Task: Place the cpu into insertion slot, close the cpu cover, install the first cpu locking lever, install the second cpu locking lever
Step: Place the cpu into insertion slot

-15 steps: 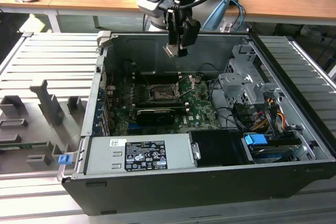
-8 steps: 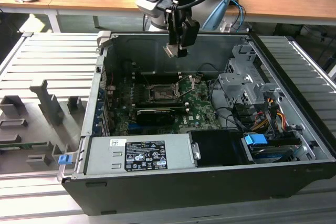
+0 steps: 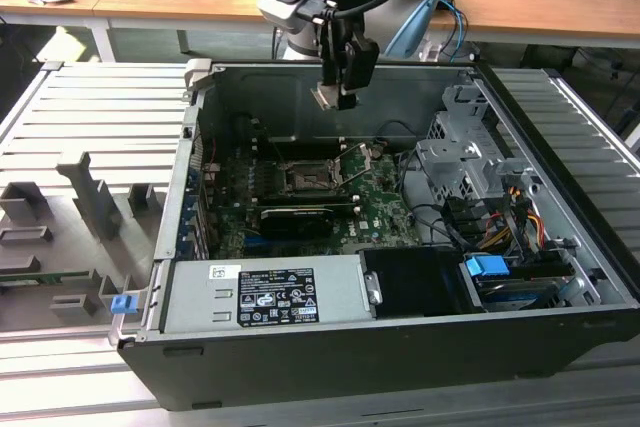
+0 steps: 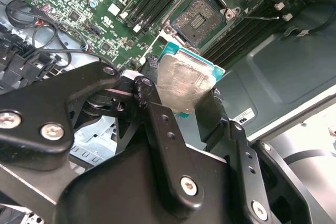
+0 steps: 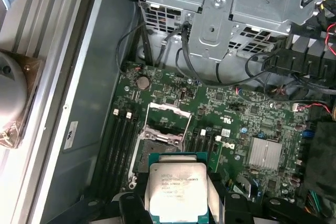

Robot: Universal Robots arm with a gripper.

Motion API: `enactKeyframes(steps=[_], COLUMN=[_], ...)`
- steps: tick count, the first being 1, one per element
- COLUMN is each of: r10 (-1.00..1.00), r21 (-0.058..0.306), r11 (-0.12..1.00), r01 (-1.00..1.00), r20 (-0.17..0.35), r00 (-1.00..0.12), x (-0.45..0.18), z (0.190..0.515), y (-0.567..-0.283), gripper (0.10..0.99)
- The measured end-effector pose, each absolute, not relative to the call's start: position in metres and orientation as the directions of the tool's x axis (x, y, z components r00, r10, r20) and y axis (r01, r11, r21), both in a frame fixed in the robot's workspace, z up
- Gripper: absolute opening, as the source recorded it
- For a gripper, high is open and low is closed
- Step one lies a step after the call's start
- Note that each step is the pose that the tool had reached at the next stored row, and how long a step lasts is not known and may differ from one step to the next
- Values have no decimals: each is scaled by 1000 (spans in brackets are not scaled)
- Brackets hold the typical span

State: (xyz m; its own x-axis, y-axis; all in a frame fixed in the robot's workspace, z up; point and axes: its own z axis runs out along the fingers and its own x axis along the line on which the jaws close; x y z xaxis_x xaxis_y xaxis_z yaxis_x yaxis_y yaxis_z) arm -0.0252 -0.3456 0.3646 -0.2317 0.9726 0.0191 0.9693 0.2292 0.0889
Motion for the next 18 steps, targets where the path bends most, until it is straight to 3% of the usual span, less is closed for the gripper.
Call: enactKeyframes(steps=[18], r10=[987], r21=[89], r11=[157], r01=[984], r20=[19], r00=[-159], x=[-25], z=[364], y=[-346], gripper=[529])
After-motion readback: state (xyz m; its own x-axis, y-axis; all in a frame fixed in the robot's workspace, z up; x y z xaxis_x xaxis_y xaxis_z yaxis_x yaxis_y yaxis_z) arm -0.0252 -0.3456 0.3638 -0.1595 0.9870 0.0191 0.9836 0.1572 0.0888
